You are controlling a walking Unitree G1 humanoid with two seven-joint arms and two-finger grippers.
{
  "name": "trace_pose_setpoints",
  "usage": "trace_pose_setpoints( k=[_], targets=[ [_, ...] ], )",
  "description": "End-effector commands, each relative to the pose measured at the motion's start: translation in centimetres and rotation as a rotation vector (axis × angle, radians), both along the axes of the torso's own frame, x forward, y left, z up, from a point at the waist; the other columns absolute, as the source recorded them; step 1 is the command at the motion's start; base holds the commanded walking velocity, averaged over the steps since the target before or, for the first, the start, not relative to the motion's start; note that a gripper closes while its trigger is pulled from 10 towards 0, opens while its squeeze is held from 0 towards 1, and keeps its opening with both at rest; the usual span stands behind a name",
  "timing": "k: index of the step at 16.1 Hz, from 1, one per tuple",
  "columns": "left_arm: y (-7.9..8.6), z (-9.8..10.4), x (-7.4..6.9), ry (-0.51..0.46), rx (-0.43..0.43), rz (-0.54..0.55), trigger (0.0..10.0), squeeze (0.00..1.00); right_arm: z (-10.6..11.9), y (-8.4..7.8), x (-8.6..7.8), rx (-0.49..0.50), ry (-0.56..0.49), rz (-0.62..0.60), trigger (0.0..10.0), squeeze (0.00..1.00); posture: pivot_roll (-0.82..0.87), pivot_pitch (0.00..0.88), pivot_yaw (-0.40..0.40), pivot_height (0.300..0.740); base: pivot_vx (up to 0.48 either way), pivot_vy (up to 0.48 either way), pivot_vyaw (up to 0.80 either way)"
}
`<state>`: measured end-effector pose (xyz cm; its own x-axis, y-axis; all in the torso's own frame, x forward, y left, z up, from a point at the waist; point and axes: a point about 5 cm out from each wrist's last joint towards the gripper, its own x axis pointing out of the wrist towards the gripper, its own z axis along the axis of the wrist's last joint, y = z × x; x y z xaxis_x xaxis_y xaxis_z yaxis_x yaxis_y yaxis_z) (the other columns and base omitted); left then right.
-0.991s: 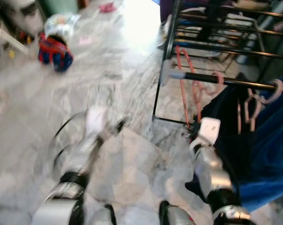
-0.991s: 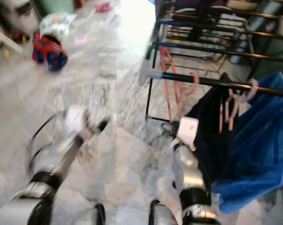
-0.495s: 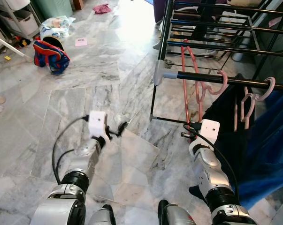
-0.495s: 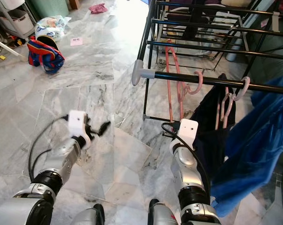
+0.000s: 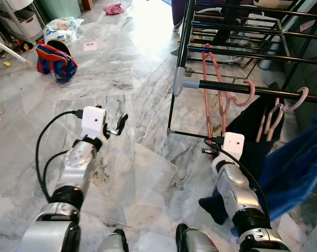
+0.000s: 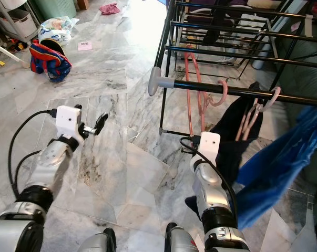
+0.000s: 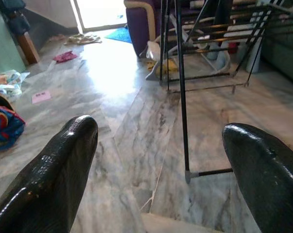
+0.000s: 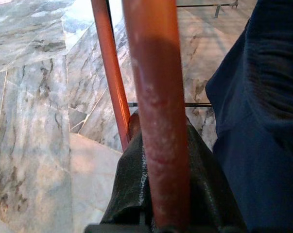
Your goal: Hang hanger
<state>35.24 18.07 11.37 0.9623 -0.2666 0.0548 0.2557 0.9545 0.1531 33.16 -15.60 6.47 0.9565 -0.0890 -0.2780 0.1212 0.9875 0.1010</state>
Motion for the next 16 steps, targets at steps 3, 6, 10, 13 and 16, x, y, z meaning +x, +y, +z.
trace_pose_setpoints(
  k=[3, 6, 10, 13, 16],
  targets=[
    [0.5, -2.0, -1.6, 0.042, -0.009, 0.02, 10.0, 0.0, 0.9, 0.6, -0.1, -0.009, 0.0, 0.022, 10.0, 0.0, -0.06, 0.231, -0.008, 0.74, 0.0, 0.0, 0.0],
    [-0.6, -2.3, -2.6, 0.005, -0.049, 0.033, 10.0, 0.0, 0.6, 0.6, -1.1, -0.022, 0.014, 0.026, 10.0, 0.0, -0.06, 0.231, -0.011, 0.74, 0.0, 0.0, 0.0],
    [-0.8, -2.3, -2.8, 0.005, -0.069, 0.056, 10.0, 0.0, 0.3, 0.5, -1.6, -0.015, 0.025, 0.026, 10.0, 1.0, -0.06, 0.234, -0.013, 0.74, 0.0, 0.0, 0.0],
    [-0.8, -2.3, -2.8, 0.014, -0.068, 0.062, 10.0, 0.0, 0.6, 0.7, -1.8, -0.028, 0.013, 0.036, 10.0, 1.0, -0.06, 0.238, -0.002, 0.74, 0.0, 0.0, 0.0],
    [-1.3, -1.8, -2.9, -0.013, -0.071, 0.056, 10.0, 0.0, 1.5, 0.7, -2.1, -0.066, -0.047, 0.04, 10.0, 1.0, -0.06, 0.241, 0.004, 0.74, 0.0, 0.0, 0.0]
  ],
)
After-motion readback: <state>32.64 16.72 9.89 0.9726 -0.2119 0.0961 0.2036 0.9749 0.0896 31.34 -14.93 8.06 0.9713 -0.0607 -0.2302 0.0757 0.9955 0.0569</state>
